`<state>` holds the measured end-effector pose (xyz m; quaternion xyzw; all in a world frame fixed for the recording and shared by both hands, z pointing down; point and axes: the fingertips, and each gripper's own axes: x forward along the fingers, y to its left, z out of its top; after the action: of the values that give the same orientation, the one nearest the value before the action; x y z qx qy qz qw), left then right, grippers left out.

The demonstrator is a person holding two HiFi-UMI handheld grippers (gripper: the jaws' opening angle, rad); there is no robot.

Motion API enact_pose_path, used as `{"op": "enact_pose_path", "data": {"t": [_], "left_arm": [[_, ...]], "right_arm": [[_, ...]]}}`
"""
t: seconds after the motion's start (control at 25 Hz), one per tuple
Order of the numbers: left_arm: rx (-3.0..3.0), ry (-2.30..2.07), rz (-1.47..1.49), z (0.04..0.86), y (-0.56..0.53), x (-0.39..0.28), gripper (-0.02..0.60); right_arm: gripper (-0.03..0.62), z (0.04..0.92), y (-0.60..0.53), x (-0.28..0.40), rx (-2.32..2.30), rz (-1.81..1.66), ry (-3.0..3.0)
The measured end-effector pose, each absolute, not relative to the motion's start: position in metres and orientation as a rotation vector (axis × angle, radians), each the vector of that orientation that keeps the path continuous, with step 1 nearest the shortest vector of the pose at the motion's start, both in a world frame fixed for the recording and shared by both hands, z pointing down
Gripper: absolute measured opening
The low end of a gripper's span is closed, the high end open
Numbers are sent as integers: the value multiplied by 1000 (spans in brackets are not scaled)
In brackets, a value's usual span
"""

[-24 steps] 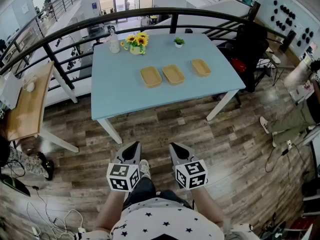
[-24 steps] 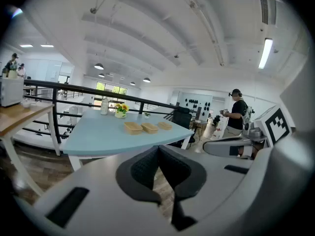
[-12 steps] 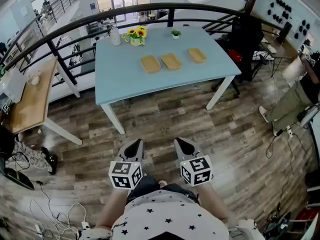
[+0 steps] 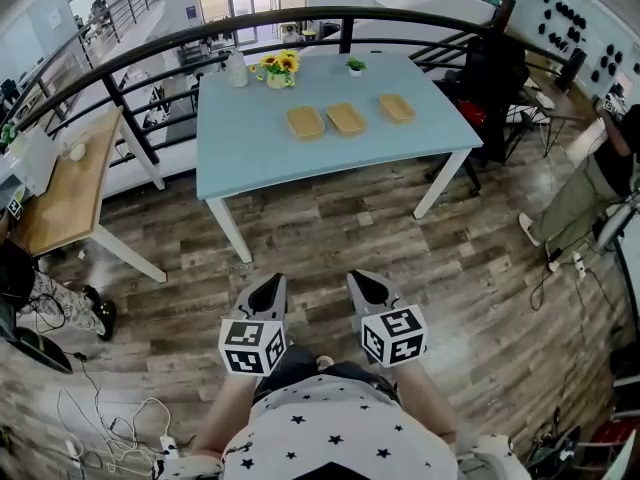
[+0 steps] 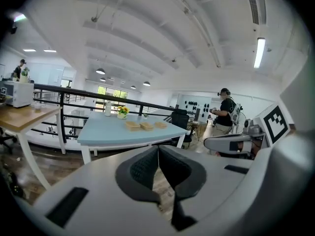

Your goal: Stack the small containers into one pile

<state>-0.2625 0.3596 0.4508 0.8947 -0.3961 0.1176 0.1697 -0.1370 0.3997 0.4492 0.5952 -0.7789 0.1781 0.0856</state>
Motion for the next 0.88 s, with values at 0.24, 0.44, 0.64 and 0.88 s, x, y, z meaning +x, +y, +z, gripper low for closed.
{"op": "enact_pose_path", "data": {"t": [0.24,0.44,0.64,0.88], "left_arm": [[2537,-1123,344,452,370,-263,5],[2522,-1107,364,458,375,-258,44],[2539,-1105,388,458,373,-251,81],[2553,-1112,400,463,361,-238,155]], "right_arm": [[6,451,409,-132,1803,546,-2300],[23,457,413,-121,1818,567,-2284],[33,458,412,-112,1820,577,-2271],[79,469,403,-99,1814,587,-2244]]}}
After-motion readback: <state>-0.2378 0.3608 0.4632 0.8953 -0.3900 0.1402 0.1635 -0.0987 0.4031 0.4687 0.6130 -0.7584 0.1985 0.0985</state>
